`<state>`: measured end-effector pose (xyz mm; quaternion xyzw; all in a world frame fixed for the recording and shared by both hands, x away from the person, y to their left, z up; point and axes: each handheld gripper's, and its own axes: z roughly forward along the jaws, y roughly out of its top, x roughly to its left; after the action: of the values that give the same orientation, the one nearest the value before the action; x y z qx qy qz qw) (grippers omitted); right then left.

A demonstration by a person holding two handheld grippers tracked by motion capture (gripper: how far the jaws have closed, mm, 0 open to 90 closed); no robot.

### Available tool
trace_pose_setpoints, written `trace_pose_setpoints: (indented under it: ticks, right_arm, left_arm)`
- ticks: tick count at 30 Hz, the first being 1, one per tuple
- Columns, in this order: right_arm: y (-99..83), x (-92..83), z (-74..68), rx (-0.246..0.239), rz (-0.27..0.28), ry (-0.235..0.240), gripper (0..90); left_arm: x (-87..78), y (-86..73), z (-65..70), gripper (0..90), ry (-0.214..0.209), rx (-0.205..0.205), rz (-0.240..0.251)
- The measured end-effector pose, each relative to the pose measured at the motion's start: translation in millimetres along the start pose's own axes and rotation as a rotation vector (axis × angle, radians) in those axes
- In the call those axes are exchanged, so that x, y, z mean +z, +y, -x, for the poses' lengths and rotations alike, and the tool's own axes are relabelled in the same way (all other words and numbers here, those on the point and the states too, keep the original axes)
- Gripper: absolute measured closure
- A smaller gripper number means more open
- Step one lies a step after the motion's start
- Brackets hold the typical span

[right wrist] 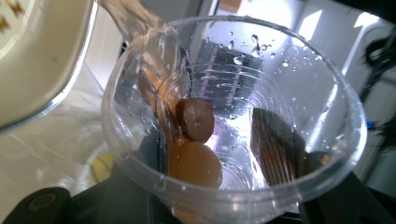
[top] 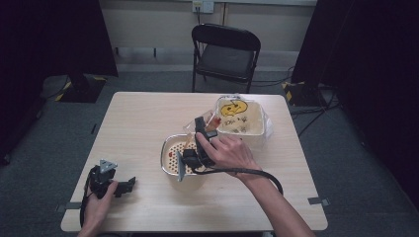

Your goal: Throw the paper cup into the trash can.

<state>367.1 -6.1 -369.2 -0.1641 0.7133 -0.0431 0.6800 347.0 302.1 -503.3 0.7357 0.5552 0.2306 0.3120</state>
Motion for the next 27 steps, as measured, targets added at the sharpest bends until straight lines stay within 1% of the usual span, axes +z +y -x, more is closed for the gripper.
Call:
trace_pose_setpoints:
  ticks: [1, 2, 3, 4, 6, 7, 9, 10, 12, 13, 14, 15, 16, 17, 18, 19, 20, 22, 23, 24, 25, 27]
  right_arm:
    - [1.1, -0.6, -1.0, -0.033, -0.009, -0.017, 53.2]
    - [2.6, -1.8, -2.8, -0.053, -0.024, -0.024, 53.3]
    - [3.2, -1.6, -3.1, -0.095, -0.027, -0.04, 53.4]
    - [3.2, -1.6, -3.1, -0.095, -0.027, -0.04, 53.4]
    - [3.8, -2.1, -4.0, -0.121, -0.03, -0.044, 53.4]
    - [3.8, -2.0, -4.5, -0.143, -0.034, -0.055, 53.5]
    - [3.4, -2.1, -4.4, -0.155, -0.034, -0.055, 53.5]
    - [3.3, -2.0, -5.3, -0.182, -0.04, -0.066, 53.6]
    - [3.7, -2.1, -6.3, -0.223, -0.037, -0.066, 53.7]
    - [3.8, -2.6, -8.4, -0.235, -0.045, -0.072, 53.8]
    - [4.3, -3.3, -10.9, -0.266, -0.055, -0.08, 53.9]
    - [4.9, -3.8, -10.7, -0.28, -0.058, -0.077, 53.9]
    - [6.0, -4.4, -10.6, -0.325, -0.059, -0.093, 54.0]
    - [6.9, -4.7, -10.1, -0.353, -0.057, -0.108, 54.0]
    - [7.5, -5.2, -10.0, -0.361, -0.063, -0.11, 54.1]
    - [9.2, -5.8, -9.1, -0.394, -0.07, -0.12, 54.2]
    - [9.2, -5.8, -9.1, -0.394, -0.07, -0.12, 54.2]
    - [11.6, -7.2, -9.6, -0.431, -0.059, -0.139, 54.4]
    - [11.6, -7.2, -9.6, -0.431, -0.059, -0.139, 54.4]
    - [12.5, -7.9, -8.9, -0.444, -0.054, -0.142, 54.5]
    - [13.4, -9.4, -7.6, -0.471, -0.068, -0.138, 54.6]
    - [14.1, -9.8, -8.8, -0.502, -0.066, -0.143, 54.7]
  left_arm:
    - [-0.1, 0.0, -0.1, 0.0, 0.0, 0.002, -0.001]
    - [0.0, 0.0, 0.0, 0.0, 0.0, 0.0, 0.0]
    - [-0.1, 0.0, -0.1, 0.0, 0.0, 0.002, -0.002]
    - [-0.1, 0.0, -0.1, 0.0, 0.0, 0.002, -0.002]
    - [-0.1, 0.0, -0.1, 0.0, 0.0, 0.002, -0.002]
    - [0.0, 0.0, 0.0, 0.0, 0.0, 0.0, 0.0]
    - [-0.1, 0.0, -0.1, 0.0, 0.0, 0.002, -0.002]
    - [0.0, 0.0, 0.0, 0.0, 0.0, 0.0, 0.0]
    - [-0.1, 0.0, -0.1, 0.0, 0.0, 0.002, -0.001]
    - [0.0, 0.0, 0.0, 0.0, 0.0, 0.0, 0.0]
    - [0.0, 0.0, 0.0, 0.0, 0.0, 0.0, 0.0]
    - [0.0, 0.1, 0.0, 0.0, 0.0, 0.0, -0.001]
    - [0.0, 0.0, 0.0, 0.0, 0.0, 0.0, 0.0]
    - [-0.1, 0.0, -0.1, 0.0, 0.0, 0.002, -0.002]
    - [-0.1, 0.0, -0.1, 0.0, 0.0, 0.002, -0.002]
    - [-0.1, 0.0, -0.1, 0.0, 0.0, 0.002, -0.001]
    - [-0.1, 0.1, 0.0, 0.0, 0.0, 0.0, -0.001]
    - [-0.1, 0.0, -0.1, 0.0, 0.0, 0.002, -0.002]
    - [0.0, 0.0, 0.0, 0.0, 0.0, 0.0, 0.0]
    - [-0.1, 0.0, -0.1, 0.0, 0.0, 0.002, -0.001]
    - [0.0, 0.0, 0.0, 0.0, 0.0, 0.0, 0.0]
    - [0.0, 0.0, 0.0, 0.0, 0.0, 0.0, 0.0]
